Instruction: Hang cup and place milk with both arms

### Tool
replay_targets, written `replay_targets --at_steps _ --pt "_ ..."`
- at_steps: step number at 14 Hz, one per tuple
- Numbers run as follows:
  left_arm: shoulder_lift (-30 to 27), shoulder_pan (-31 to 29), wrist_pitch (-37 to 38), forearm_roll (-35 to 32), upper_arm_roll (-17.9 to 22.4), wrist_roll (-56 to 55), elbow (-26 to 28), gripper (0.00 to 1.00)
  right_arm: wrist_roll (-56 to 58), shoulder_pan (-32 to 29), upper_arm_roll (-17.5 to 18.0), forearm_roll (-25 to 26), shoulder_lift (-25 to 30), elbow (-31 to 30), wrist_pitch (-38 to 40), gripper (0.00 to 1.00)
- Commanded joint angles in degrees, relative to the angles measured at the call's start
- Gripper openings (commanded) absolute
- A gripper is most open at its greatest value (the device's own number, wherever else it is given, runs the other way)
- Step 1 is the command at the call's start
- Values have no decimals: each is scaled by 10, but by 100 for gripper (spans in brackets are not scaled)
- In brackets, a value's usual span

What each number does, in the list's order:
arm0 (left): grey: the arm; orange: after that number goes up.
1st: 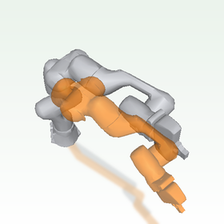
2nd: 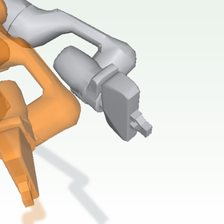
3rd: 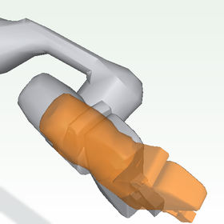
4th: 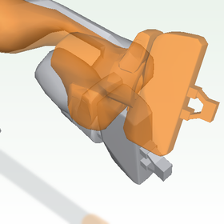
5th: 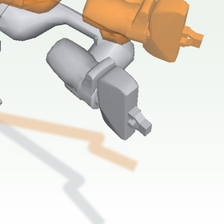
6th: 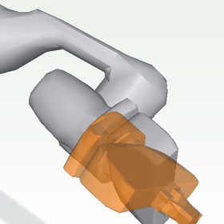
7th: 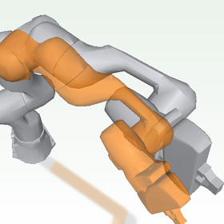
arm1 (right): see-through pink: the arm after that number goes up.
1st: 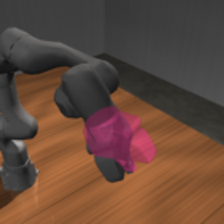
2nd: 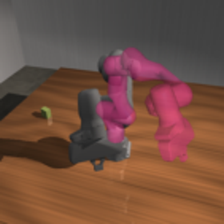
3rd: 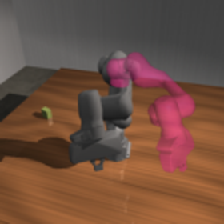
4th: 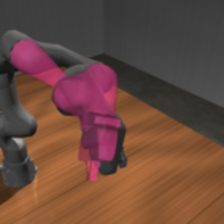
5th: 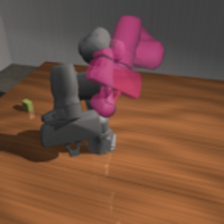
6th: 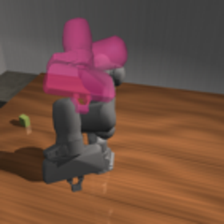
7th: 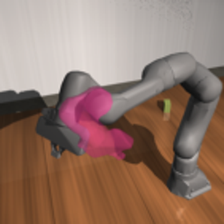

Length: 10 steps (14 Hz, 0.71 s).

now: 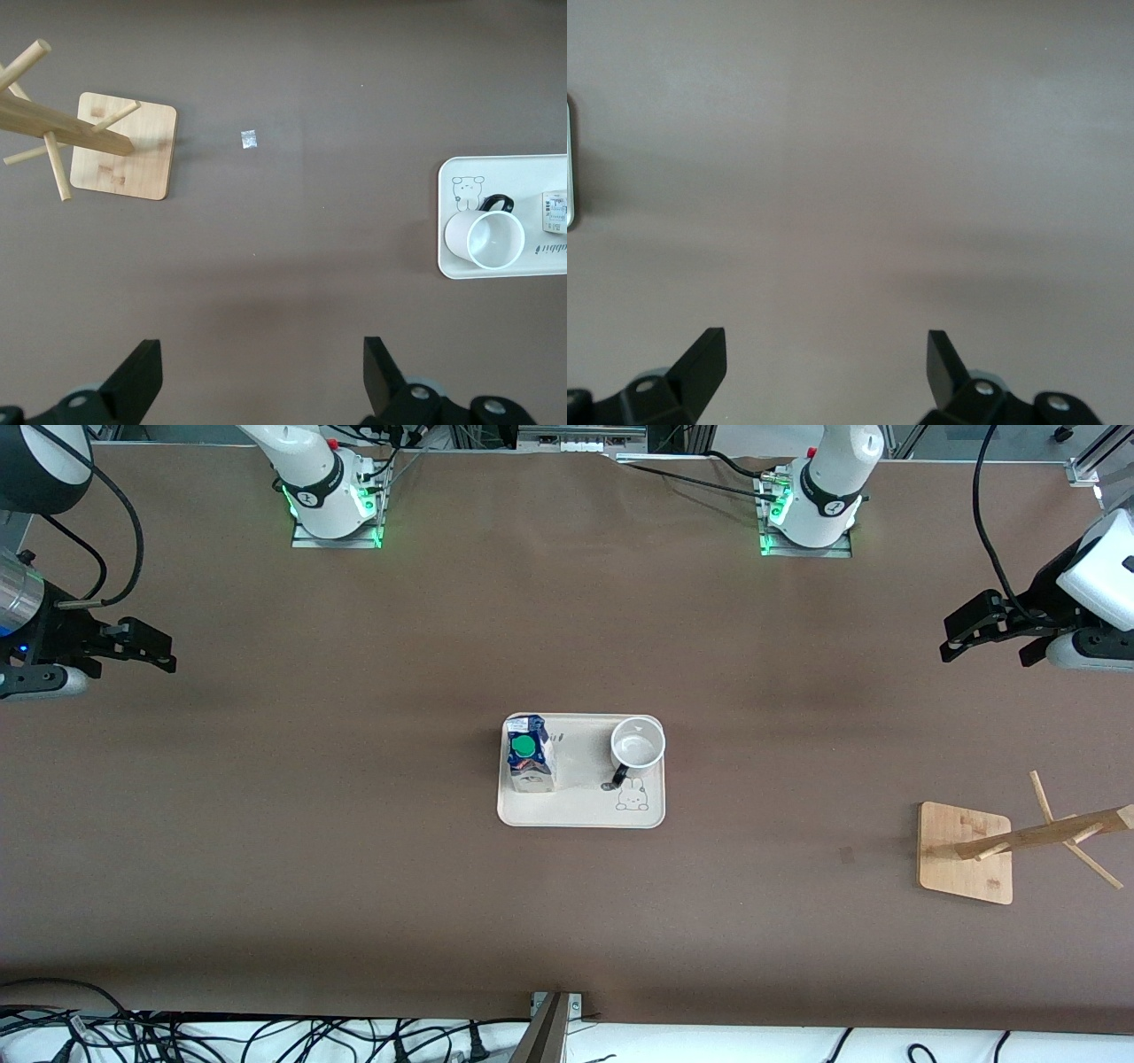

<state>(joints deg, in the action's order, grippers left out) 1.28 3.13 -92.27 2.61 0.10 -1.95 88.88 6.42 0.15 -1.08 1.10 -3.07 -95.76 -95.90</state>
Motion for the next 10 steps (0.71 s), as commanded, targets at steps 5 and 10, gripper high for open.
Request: replay_targets --at_steps 5,10 --pt "7 -1 9 -11 0 -2 -16 100 1 -2 1 8 0 7 -5 100" --pt "7 -6 13 -9 2 -3 -16 100 0 -10 0 7 -5 2 9 100"
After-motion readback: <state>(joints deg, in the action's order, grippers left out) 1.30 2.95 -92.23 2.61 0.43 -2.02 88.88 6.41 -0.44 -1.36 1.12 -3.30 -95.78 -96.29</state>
